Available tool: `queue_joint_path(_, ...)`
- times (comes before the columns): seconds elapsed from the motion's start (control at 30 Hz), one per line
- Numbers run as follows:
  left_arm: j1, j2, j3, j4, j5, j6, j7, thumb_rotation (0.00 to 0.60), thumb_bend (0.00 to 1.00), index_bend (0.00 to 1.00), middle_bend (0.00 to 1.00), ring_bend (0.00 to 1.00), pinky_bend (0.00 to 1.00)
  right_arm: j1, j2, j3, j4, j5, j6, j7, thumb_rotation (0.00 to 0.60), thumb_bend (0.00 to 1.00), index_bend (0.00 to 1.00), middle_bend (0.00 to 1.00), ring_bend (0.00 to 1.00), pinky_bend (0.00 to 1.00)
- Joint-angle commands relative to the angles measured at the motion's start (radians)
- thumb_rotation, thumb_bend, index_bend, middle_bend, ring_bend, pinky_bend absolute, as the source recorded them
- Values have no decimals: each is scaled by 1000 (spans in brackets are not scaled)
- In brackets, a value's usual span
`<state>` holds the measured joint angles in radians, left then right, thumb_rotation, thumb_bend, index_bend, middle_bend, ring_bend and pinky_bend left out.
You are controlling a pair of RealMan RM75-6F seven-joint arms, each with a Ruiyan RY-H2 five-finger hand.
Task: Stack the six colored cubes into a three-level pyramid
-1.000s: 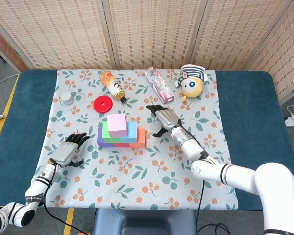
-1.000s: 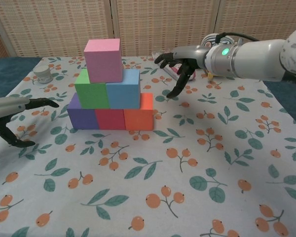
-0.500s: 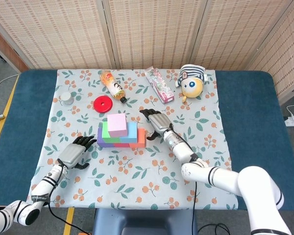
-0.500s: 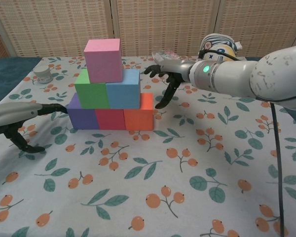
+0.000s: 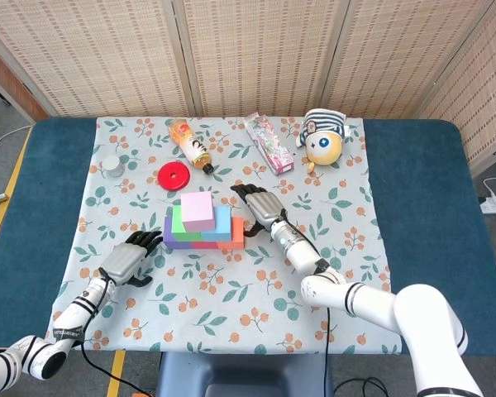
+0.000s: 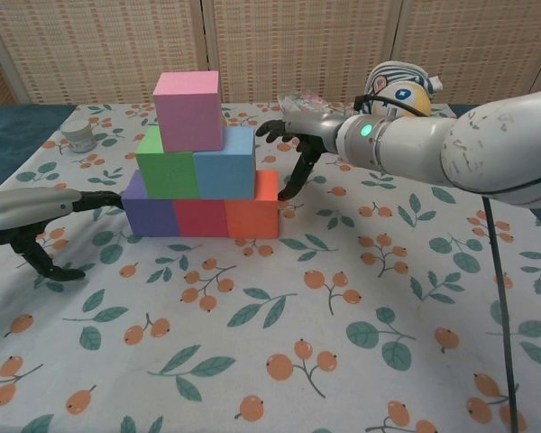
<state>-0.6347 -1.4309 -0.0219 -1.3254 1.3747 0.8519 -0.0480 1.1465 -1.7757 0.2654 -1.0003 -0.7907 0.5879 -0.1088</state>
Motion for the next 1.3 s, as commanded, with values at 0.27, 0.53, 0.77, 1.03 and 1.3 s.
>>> queue_joint_path(0.27,-5,-1,1,-3,6,-5,-5,600,281,83,0,0,16,-6,1,13,-5,-5,-2,-6,600,48,0,40,0,111)
queue_joint_path(0.53,-8,-2,-1,-5,3,-6,3,600,281,83,0,0,15,-8,3,18,-10,2,-5,-19,600,48,0,40,0,112)
queue_joint_path(0.77,6,13,-6,-13,-4,18,-10,600,281,83,0,0,15,-20,25,11,-32,11,5,-42,600,48,0,40,0,111)
queue_joint_path(1.03,30,56,-27,-46,-9,74,-32,600,281,83,0,0,16,-52,92,13,-123,1,49,-53,600,48,0,40,0,111)
queue_joint_path(1.3,119,190,-63,-123,-40,224,-69,600,281,83,0,0,15,-198,371,-27,-442,-84,240,-96,600,48,0,39,0,112)
